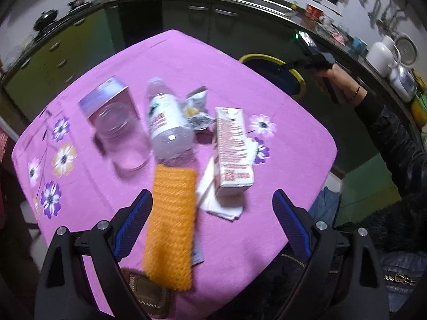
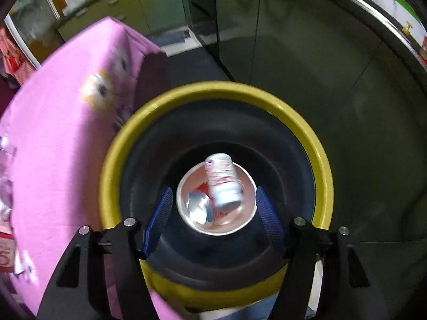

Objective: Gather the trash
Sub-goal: 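Carry the pill bottle to the bin and release it, then grasp the white milk carton with the left gripper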

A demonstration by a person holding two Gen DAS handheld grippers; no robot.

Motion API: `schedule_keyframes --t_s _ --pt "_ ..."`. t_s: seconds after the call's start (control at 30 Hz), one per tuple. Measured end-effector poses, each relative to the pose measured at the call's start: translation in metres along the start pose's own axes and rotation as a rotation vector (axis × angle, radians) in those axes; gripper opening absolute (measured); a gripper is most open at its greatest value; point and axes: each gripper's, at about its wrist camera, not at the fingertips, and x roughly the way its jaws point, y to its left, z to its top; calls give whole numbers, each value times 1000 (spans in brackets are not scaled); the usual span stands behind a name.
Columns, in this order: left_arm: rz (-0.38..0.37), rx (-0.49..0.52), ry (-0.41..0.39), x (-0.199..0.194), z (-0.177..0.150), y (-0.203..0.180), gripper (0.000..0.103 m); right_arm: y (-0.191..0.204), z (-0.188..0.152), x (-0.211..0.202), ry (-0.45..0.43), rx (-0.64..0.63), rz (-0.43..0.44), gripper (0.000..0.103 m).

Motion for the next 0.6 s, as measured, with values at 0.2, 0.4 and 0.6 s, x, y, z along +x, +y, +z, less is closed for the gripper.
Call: schedule_keyframes --t_s 0.2,0.4,0.6 --pt "-43 39 24 22 20 -21 87 17 -21 -59 -104 -21 74 65" --pt "-42 71 80 54 41 -38 85 37 -37 -91 -146 -61 118 68" --pt "-31 50 145 77 49 -35 71 54 -48 -98 -145 -88 155 68"
